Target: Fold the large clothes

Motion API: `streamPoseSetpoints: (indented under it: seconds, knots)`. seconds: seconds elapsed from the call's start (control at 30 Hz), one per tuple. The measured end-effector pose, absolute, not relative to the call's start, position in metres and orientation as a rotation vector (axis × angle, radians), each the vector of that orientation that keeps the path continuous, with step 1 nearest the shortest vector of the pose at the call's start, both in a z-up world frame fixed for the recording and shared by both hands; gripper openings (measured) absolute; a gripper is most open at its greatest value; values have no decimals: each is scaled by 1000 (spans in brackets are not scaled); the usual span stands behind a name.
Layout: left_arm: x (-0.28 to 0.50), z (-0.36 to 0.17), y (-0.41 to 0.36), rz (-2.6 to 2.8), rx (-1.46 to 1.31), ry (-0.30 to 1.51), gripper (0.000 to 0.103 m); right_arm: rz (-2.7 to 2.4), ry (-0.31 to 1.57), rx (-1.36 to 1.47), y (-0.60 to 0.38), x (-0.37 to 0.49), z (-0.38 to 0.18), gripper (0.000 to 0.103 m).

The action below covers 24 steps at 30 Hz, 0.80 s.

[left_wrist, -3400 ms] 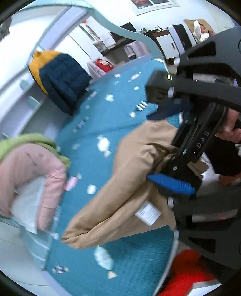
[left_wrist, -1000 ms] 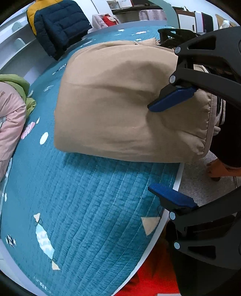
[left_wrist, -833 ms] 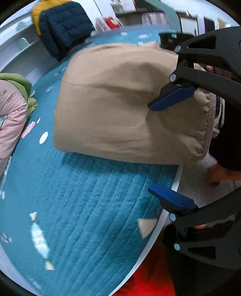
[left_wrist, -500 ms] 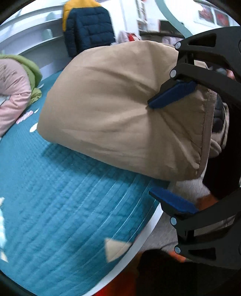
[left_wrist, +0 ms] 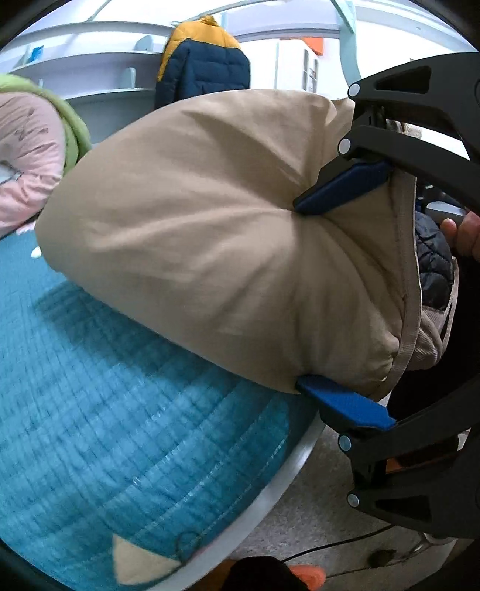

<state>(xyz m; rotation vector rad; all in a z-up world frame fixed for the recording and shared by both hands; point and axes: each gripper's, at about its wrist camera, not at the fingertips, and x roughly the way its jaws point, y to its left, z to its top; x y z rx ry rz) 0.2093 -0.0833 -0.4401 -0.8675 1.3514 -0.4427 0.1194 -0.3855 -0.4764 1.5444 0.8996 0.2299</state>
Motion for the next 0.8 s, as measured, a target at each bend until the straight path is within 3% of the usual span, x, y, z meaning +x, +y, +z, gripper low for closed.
streamPoseSetpoints:
  seconds: [0.03, 0.17, 0.27, 0.57, 0.8]
  knots:
    - [209, -437, -87, -451, -845, 1344, 87, 238, 899, 1541, -382, 121, -476, 72]
    - [209, -420, -91, -490, -798, 1295, 69, 311, 846, 1574, -375, 124, -472, 58]
    - [213, -405, -84, -502, -780, 1254, 63, 376, 820, 1585, -367, 132, -466, 50]
    - [239, -358, -44, -473, -680, 1124, 61, 550, 803, 1589, -320, 175, -453, 46]
    - [277, -340, 41, -368, -672, 1029, 61, 699, 843, 1559, -246, 249, -449, 46]
